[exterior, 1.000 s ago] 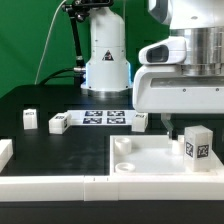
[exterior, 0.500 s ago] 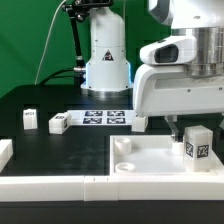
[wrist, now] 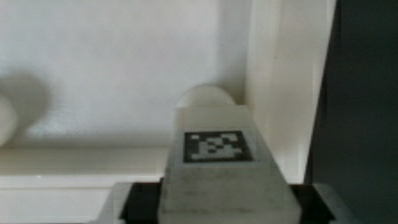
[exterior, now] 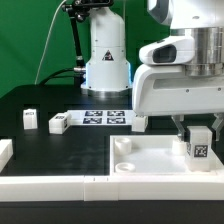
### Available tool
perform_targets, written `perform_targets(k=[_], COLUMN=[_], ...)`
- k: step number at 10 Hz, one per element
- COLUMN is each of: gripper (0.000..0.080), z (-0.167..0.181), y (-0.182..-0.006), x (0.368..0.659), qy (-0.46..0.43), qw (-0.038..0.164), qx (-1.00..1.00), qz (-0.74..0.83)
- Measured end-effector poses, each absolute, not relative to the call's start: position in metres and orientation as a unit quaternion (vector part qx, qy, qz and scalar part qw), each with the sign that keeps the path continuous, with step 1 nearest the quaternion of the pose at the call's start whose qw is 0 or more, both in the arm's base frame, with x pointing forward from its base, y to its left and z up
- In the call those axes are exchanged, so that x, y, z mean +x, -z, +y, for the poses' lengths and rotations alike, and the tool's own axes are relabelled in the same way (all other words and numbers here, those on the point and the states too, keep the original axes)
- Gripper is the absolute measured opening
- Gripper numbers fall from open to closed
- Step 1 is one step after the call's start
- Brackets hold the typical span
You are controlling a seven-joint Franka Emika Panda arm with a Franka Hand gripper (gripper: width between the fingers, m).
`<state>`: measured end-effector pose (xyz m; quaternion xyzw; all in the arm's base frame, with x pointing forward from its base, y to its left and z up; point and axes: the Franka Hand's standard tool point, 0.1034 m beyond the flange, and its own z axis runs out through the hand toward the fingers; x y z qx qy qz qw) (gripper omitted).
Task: Assemble one leg
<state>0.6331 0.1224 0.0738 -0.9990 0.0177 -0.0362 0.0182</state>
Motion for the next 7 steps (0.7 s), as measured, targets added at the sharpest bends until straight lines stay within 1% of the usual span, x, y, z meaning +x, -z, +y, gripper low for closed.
perform_targets(k=[3, 6, 7], gripper=[0.0291, 0.0291, 0.0292], z=[0.1227, 0.1217, 0.1217], y=[-0.0734, -0.0736, -0.0737], x=[0.6315, 0.6324, 0.6324], qy=[0.038, 0.040, 0.039], qw=[0.023, 0.038, 0.040], qx=[-0.972, -0.907, -0.891], qz=[0.231, 0.416, 0.451])
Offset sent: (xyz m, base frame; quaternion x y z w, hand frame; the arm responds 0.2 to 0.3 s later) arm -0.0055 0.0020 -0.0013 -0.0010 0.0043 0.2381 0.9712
